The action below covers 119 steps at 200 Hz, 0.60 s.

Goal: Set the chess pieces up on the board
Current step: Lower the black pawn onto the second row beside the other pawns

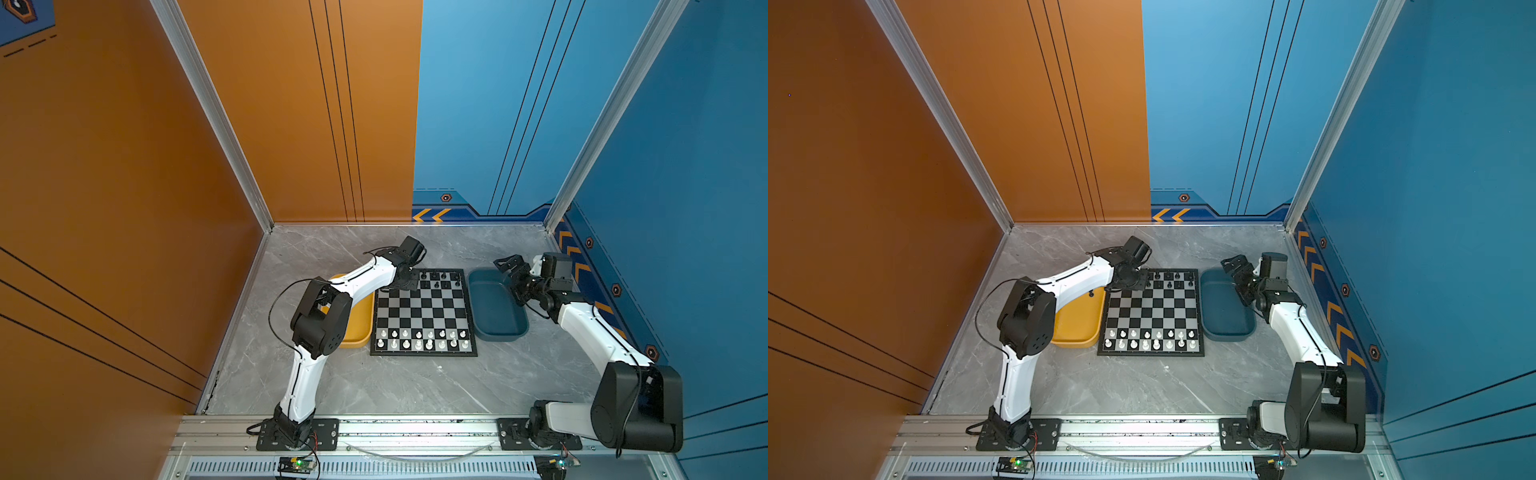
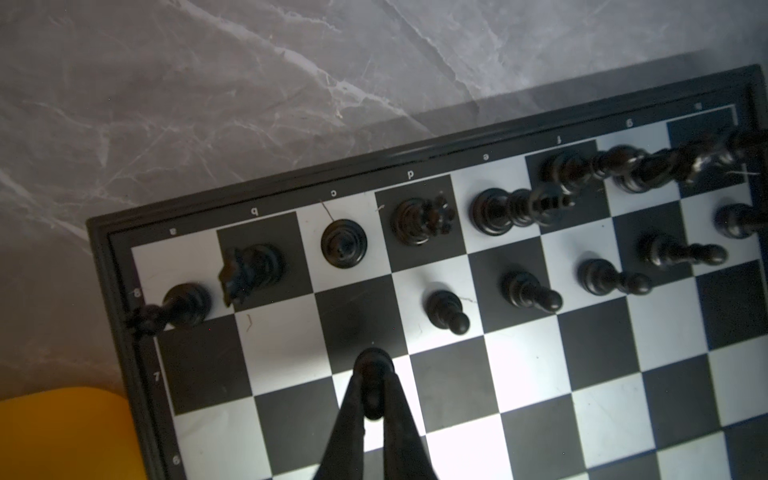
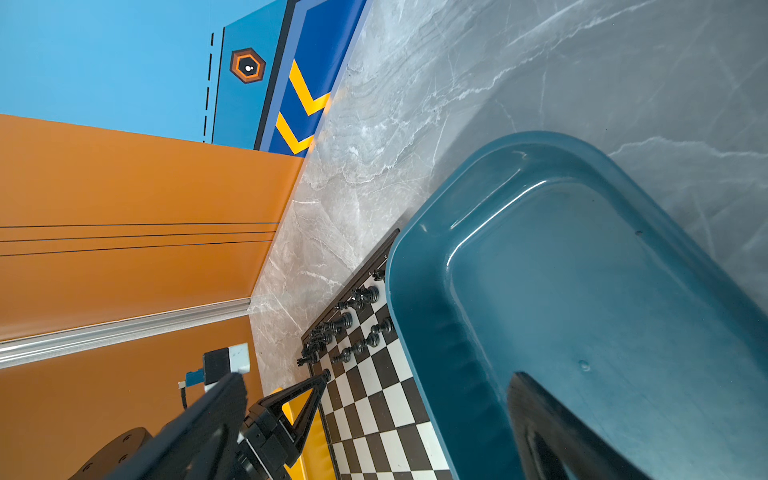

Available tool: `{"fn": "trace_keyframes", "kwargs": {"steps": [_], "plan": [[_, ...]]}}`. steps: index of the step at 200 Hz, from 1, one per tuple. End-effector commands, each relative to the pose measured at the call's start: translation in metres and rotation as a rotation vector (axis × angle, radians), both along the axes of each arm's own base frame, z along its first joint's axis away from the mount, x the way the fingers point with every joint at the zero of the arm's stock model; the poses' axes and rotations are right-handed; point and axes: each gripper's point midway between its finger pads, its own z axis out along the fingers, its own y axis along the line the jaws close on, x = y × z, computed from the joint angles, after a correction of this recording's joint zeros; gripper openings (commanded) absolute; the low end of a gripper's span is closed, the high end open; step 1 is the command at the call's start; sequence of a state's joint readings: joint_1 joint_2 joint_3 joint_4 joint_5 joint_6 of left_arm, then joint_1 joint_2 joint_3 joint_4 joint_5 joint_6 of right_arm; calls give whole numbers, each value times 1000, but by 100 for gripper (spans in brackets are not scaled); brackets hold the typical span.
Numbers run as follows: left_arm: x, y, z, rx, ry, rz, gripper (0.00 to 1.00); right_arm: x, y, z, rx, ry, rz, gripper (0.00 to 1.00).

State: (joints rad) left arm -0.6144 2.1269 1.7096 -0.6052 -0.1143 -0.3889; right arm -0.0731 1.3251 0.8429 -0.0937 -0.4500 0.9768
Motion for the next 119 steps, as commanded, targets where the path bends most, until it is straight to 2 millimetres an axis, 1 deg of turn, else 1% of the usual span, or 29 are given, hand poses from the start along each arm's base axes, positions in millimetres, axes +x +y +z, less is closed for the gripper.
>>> {"fn": "trace_keyframes", "kwargs": {"steps": [1, 55, 119], "plan": [[1, 2, -6, 25, 22, -11, 0, 0, 0, -2, 17, 6, 0, 100], [7, 5, -12, 40, 25, -1, 0, 0, -1, -3, 18, 8, 0, 100], [9, 7, -20, 53, 34, 5, 0, -1, -3, -3, 17, 11, -2, 100]]}}
